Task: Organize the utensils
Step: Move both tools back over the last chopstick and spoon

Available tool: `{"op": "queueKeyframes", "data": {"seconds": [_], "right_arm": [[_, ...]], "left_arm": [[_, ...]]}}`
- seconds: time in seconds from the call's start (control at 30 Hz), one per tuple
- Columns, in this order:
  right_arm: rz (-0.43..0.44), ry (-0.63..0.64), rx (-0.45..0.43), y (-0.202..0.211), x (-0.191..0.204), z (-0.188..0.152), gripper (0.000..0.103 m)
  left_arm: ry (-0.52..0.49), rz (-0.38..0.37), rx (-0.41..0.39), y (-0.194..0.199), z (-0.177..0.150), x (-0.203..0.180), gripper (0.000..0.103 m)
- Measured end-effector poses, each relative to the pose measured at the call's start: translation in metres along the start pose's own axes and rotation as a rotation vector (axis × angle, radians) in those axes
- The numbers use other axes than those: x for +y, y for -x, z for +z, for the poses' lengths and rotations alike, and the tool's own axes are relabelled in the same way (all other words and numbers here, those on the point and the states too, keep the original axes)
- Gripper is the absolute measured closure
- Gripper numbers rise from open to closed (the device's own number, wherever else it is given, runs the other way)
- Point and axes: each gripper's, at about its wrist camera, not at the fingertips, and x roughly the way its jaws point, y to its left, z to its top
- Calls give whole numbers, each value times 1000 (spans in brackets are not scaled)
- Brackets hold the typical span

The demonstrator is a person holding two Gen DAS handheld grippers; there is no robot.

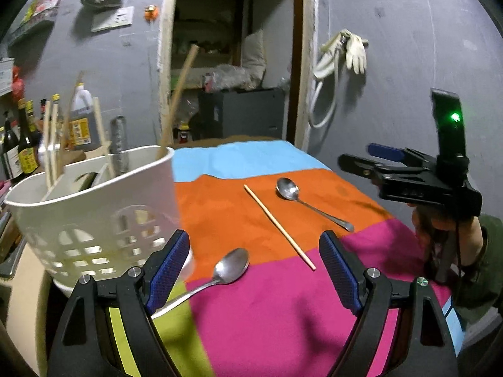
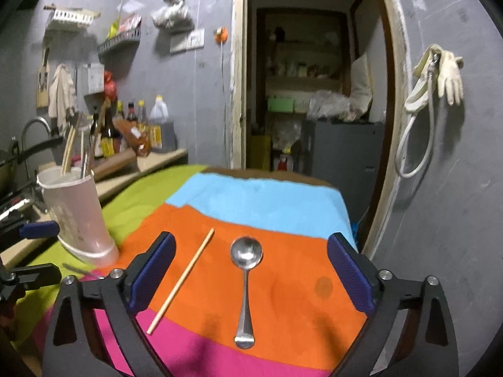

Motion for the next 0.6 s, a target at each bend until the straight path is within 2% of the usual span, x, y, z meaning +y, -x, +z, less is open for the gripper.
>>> {"op": "queueKeyframes", "data": {"seconds": [0.17, 0.23, 0.4, 0.6], "right_arm": [[32, 12, 115, -25, -5, -5, 24], [55, 1, 177, -37, -10, -7, 27], [81, -9, 296, -60, -17, -16, 31], [110, -1, 389, -78, -21, -21, 35]], "left_arm": [[25, -12, 55, -29, 10, -7, 24], [37, -12, 71, -37, 14, -8, 28], [84, 5, 147, -69, 26, -7, 49], [158, -8, 221, -107, 42, 5, 58]]}}
